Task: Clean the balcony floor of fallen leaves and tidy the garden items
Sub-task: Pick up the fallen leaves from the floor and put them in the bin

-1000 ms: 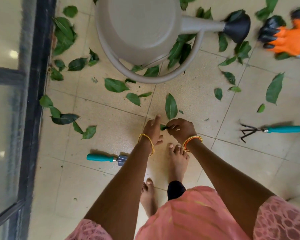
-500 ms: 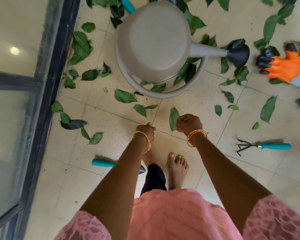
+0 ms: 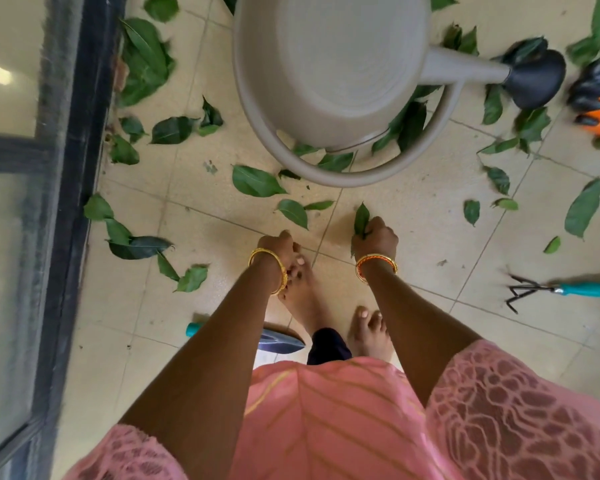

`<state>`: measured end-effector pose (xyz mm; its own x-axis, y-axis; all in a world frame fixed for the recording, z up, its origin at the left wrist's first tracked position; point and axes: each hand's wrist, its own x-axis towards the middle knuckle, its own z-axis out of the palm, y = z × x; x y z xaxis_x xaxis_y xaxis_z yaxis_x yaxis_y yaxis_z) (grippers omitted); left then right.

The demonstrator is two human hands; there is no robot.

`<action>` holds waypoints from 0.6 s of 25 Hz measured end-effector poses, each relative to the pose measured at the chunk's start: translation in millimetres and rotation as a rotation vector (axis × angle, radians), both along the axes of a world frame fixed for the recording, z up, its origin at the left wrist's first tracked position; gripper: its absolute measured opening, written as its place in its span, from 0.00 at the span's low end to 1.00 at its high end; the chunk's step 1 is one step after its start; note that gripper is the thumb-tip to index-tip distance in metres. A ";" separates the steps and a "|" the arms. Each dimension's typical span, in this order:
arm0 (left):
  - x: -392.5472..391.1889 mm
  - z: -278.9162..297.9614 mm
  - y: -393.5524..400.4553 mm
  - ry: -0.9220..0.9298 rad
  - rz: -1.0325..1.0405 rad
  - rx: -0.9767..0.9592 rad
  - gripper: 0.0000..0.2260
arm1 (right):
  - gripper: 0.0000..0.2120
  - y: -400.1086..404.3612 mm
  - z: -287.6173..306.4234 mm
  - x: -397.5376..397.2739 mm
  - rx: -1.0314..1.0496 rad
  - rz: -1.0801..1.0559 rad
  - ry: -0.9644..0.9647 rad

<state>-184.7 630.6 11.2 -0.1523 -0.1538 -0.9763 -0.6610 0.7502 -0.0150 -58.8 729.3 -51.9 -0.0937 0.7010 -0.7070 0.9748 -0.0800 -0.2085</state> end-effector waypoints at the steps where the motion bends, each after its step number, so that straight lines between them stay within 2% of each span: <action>1: -2.3 3.7 -0.7 -0.003 -0.034 0.030 0.14 | 0.08 0.9 3.3 -1.2 -0.019 -0.029 0.005; 4: -5.7 20.1 2.2 0.010 0.041 0.090 0.16 | 0.04 1.9 25.8 -14.1 -0.127 -0.009 0.101; 7: -7.2 47.4 1.5 -0.018 0.153 0.105 0.17 | 0.03 -15.5 70.0 -42.0 -0.294 0.221 0.264; 9: -9.8 66.6 -3.5 -0.053 0.295 0.098 0.13 | 0.05 -33.7 96.4 -57.0 -0.299 0.350 0.369; 11: -13.4 71.6 -14.2 -0.063 0.462 0.081 0.13 | 0.07 -49.2 112.9 -67.4 -0.287 0.412 0.446; 13: -13.5 69.6 -25.7 -0.033 0.532 0.056 0.18 | 0.08 -57.5 121.7 -78.6 -0.334 0.513 0.430; 15: -13.0 59.7 -33.6 0.007 0.565 0.048 0.21 | 0.08 -60.8 122.1 -89.7 -0.421 0.573 0.327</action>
